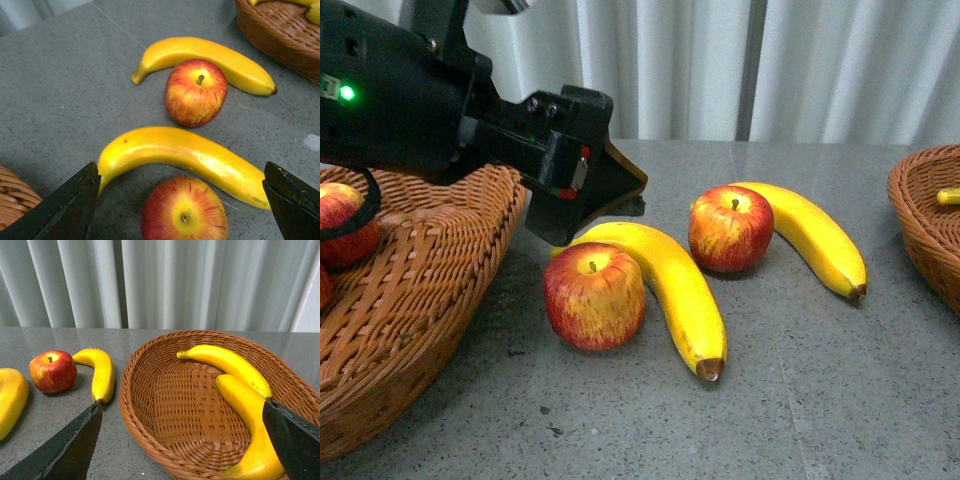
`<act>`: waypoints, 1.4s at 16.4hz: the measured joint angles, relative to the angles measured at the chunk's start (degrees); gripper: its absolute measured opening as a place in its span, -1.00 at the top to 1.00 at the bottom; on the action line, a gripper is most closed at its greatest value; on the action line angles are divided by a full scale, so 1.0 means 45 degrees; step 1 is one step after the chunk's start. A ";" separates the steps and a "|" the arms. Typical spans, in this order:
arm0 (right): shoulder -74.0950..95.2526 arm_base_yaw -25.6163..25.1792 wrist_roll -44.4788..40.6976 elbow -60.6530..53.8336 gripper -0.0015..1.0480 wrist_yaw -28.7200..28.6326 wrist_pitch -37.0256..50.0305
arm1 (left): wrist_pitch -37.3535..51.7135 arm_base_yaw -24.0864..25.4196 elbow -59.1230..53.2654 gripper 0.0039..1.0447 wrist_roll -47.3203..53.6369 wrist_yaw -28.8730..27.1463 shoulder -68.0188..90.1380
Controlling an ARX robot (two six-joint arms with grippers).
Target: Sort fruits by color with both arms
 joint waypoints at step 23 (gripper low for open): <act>0.0000 0.0000 -0.0005 0.0000 -0.87 0.0000 0.0000 | -0.0928 -0.0471 0.0087 -0.88 0.3254 -0.0301 0.2127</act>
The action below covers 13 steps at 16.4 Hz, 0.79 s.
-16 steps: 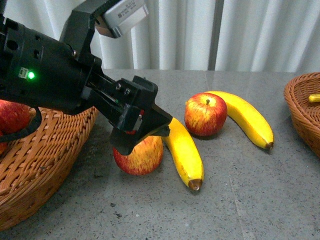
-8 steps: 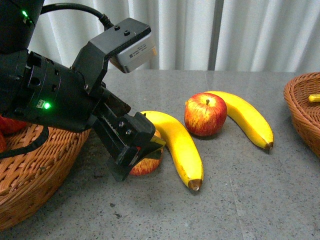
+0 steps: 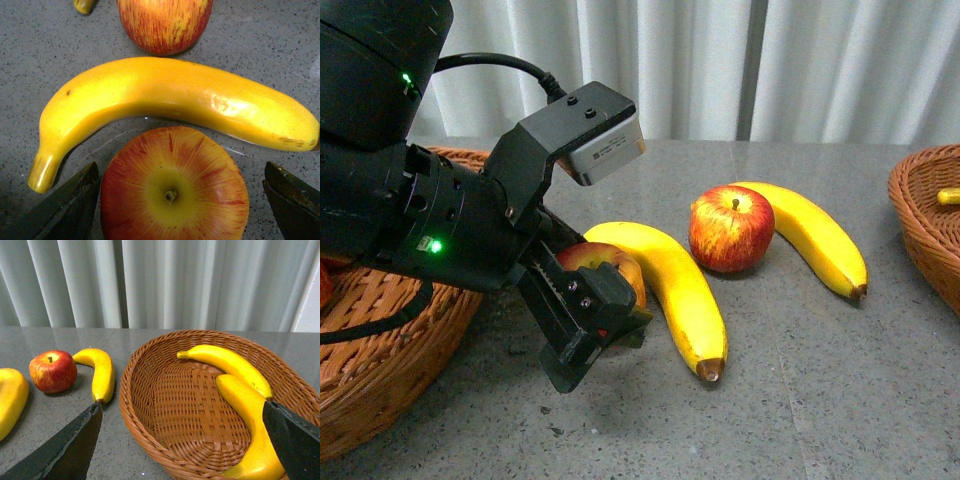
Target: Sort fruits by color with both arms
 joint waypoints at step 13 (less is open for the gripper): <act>0.0000 0.0000 0.0005 0.0000 -0.87 0.0000 0.0000 | -0.0495 0.0126 0.0559 -0.27 -0.0160 -0.1273 -0.1715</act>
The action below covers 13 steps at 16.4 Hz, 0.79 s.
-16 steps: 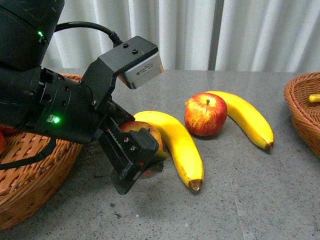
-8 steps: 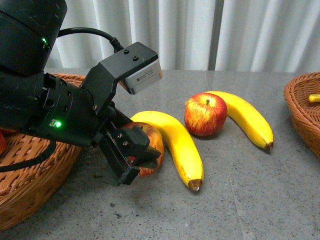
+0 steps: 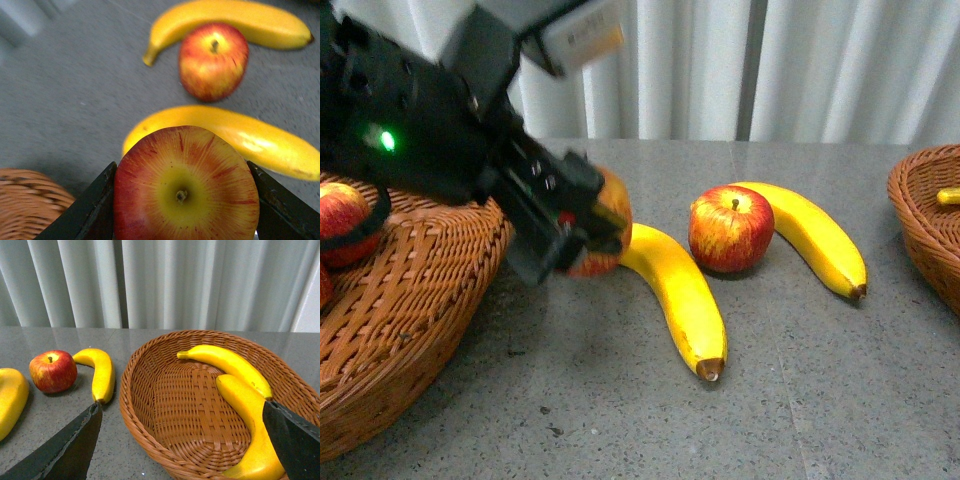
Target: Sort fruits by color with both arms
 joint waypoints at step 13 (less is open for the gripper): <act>0.0000 0.0000 0.0000 0.0000 -0.87 0.0000 -0.0005 | 0.1365 0.4279 -0.0170 -0.26 -0.4425 -0.0835 -0.0151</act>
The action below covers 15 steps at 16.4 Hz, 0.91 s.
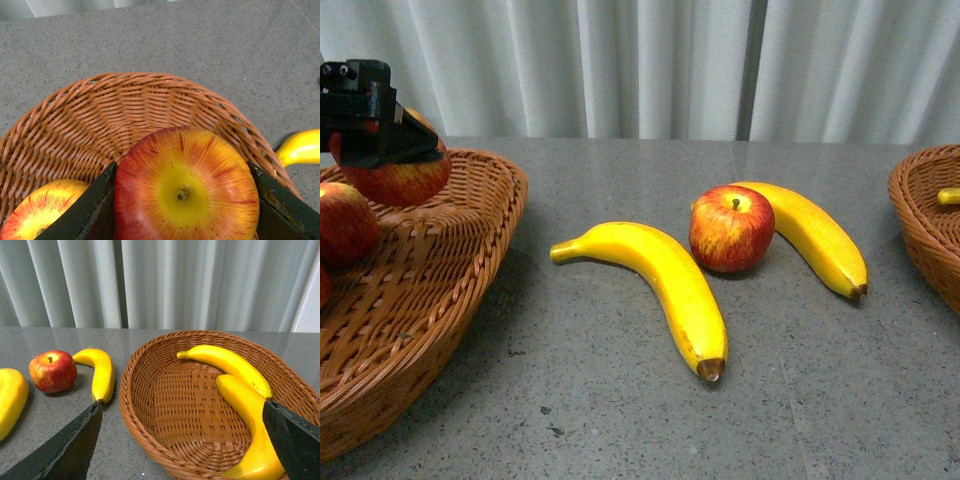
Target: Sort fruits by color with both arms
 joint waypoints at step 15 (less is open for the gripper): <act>0.0000 0.0000 -0.0005 0.0000 -0.87 0.0000 0.0005 | 0.0034 -0.1938 0.0967 -0.88 0.0568 0.0738 -0.0374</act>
